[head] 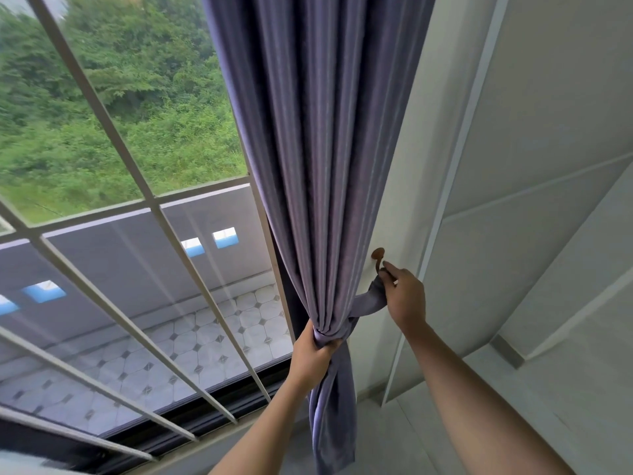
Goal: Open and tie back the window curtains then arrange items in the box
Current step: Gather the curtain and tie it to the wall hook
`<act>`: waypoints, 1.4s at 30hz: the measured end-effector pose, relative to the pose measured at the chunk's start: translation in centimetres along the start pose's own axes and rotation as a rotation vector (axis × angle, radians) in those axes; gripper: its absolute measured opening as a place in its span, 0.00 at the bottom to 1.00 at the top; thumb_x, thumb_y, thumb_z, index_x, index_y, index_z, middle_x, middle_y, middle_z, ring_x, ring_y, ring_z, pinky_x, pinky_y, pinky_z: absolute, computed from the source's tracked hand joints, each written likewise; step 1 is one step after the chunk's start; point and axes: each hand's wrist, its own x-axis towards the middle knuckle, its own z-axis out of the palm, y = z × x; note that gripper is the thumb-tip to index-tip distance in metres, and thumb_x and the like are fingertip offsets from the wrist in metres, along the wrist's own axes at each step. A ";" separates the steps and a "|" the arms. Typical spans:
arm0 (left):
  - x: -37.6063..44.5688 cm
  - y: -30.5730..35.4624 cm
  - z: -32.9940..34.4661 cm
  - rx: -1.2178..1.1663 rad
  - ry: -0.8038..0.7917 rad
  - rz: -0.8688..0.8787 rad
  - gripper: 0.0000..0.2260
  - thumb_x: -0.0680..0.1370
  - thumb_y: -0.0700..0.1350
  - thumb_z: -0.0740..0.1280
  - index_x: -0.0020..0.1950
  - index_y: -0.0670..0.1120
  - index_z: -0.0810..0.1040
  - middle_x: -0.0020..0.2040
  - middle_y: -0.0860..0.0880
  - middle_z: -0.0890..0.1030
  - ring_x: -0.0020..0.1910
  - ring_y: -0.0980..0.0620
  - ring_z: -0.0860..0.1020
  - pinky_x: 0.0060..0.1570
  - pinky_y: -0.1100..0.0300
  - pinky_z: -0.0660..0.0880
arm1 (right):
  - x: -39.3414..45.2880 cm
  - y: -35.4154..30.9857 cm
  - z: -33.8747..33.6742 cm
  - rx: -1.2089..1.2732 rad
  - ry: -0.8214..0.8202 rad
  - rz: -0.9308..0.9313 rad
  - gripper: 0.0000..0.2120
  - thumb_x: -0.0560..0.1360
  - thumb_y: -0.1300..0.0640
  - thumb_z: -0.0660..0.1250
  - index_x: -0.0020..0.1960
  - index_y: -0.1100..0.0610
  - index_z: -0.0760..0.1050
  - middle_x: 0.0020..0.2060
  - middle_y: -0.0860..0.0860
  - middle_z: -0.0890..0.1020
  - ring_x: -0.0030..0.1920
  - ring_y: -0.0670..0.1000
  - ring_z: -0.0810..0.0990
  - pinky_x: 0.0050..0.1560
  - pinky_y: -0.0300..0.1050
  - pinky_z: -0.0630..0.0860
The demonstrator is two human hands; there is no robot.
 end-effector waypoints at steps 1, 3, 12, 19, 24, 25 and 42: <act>0.0 0.0 0.0 0.003 0.001 0.002 0.15 0.75 0.41 0.69 0.59 0.53 0.72 0.51 0.63 0.77 0.50 0.65 0.75 0.42 0.72 0.72 | -0.2 0.1 0.1 0.044 0.018 -0.009 0.14 0.80 0.57 0.62 0.64 0.58 0.77 0.50 0.57 0.83 0.49 0.56 0.81 0.48 0.40 0.72; 0.0 0.1 -0.1 0.009 0.002 0.011 0.16 0.75 0.41 0.69 0.60 0.52 0.72 0.51 0.63 0.77 0.50 0.66 0.75 0.42 0.73 0.72 | -0.6 0.2 0.2 0.138 0.049 -0.008 0.13 0.80 0.59 0.63 0.63 0.59 0.78 0.52 0.56 0.84 0.52 0.56 0.82 0.51 0.40 0.73; -0.3 0.5 -0.2 0.043 -0.035 0.025 0.17 0.75 0.41 0.69 0.60 0.54 0.71 0.51 0.64 0.76 0.50 0.67 0.74 0.40 0.76 0.72 | -1.4 0.6 0.5 0.055 -0.140 0.153 0.16 0.82 0.49 0.56 0.52 0.58 0.78 0.43 0.54 0.83 0.48 0.57 0.82 0.37 0.39 0.69; 0.2 -0.8 -1.7 0.204 -0.281 -0.021 0.27 0.70 0.39 0.74 0.65 0.55 0.68 0.58 0.61 0.76 0.57 0.63 0.74 0.47 0.76 0.70 | -11.2 1.5 3.0 0.140 -0.174 0.381 0.13 0.76 0.62 0.58 0.60 0.53 0.72 0.51 0.52 0.80 0.54 0.56 0.79 0.47 0.43 0.70; 0.0 -3.9 -2.1 0.541 -0.251 -0.075 0.27 0.73 0.45 0.72 0.70 0.50 0.68 0.63 0.53 0.74 0.62 0.52 0.74 0.55 0.61 0.72 | -13.7 2.0 4.0 0.055 -0.422 0.337 0.06 0.72 0.57 0.64 0.47 0.48 0.72 0.43 0.48 0.81 0.43 0.53 0.79 0.40 0.44 0.71; 0.2 -4.2 -1.9 0.603 -0.241 -0.051 0.21 0.73 0.46 0.70 0.65 0.50 0.72 0.59 0.52 0.77 0.57 0.51 0.76 0.53 0.59 0.74 | -13.3 2.1 3.8 0.030 -0.407 0.312 0.04 0.73 0.58 0.64 0.46 0.50 0.74 0.42 0.49 0.82 0.44 0.54 0.80 0.40 0.44 0.71; -1.1 -5.4 3.1 1.193 -0.172 0.274 0.14 0.81 0.50 0.58 0.53 0.43 0.79 0.47 0.40 0.82 0.49 0.38 0.78 0.41 0.53 0.70 | -15.3 2.0 2.5 -0.057 -0.151 0.391 0.15 0.74 0.55 0.64 0.59 0.58 0.70 0.55 0.57 0.75 0.52 0.63 0.78 0.41 0.50 0.72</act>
